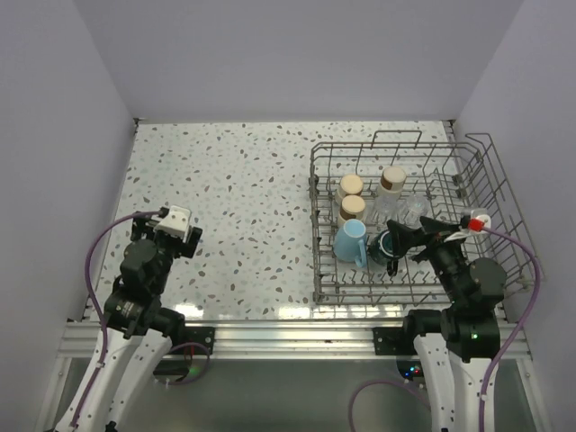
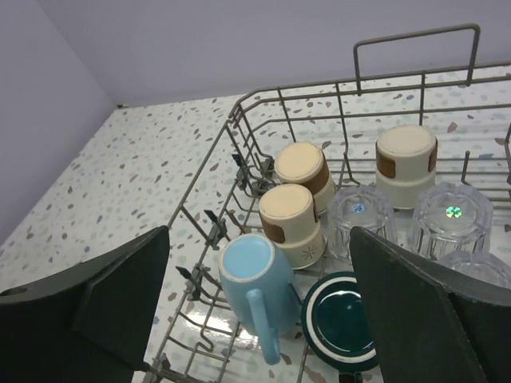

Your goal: Unload the cups from the dish rack

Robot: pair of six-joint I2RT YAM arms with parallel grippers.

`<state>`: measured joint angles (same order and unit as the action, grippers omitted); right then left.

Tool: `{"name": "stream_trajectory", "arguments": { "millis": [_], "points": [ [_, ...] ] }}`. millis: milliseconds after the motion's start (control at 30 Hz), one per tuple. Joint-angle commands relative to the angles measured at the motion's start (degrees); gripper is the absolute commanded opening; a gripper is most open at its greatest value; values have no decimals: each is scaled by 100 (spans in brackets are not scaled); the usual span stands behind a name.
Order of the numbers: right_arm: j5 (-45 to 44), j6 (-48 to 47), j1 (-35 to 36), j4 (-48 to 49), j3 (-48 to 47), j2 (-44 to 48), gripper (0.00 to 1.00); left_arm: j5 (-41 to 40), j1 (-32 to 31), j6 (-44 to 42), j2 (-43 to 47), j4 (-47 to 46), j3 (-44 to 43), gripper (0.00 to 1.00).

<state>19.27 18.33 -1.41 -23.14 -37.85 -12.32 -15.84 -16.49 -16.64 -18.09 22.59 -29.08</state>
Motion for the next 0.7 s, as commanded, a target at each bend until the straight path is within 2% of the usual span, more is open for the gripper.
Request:
{"name": "stream_trajectory", "arguments": {
  "millis": [0, 33, 67, 133, 167, 267, 333, 400, 433, 467, 500, 567, 667],
  "points": [
    [-826, 862, 9, -32, 14, -34, 98, 133, 49, -14, -133, -378, 52, 100],
    [-1089, 1048, 0, -94, 14, -17, 98, 264, 49, -119, -160, -335, 43, 100],
    [-1074, 1120, 9, -77, 14, -25, 98, 726, 49, -215, -247, -238, -44, 100],
    [-664, 963, 18, 10, -3, -43, 98, 1326, 49, -670, -362, 174, -176, 100],
    [-539, 884, 9, 63, -30, -130, 98, 1938, 49, -839, -519, 332, -360, 100],
    [-398, 568, 27, -320, -414, -498, 98, 2496, 41, -955, -1018, 580, -772, 100],
    [-406, 401, 18, -1021, -766, -867, 91, 2550, 41, -833, -1415, 702, -1063, 100],
    [-205, -47, 18, -1656, -1521, -1701, 84, 2533, 32, -762, -2223, 983, -1651, 99],
    [-91, -170, 18, -2286, -1759, -1965, 78, 2533, 32, -709, -2513, 1132, -1888, 98],
    [32, -354, 18, -2622, -2196, -2298, 77, 2559, 23, -674, -3133, 1456, -2395, 96],
    [33, -382, 27, -2896, -2349, -2789, 75, 2611, 14, -639, -3427, 1615, -2670, 95],
    [-10, -557, 97, -3503, -2595, -3196, 70, 2717, 6, -384, -4259, 1993, -3476, 91],
    [-616, -585, 544, -3724, -2500, -3602, 64, 2980, -3, -76, -4773, 1804, -4078, 89]
  ]
}}
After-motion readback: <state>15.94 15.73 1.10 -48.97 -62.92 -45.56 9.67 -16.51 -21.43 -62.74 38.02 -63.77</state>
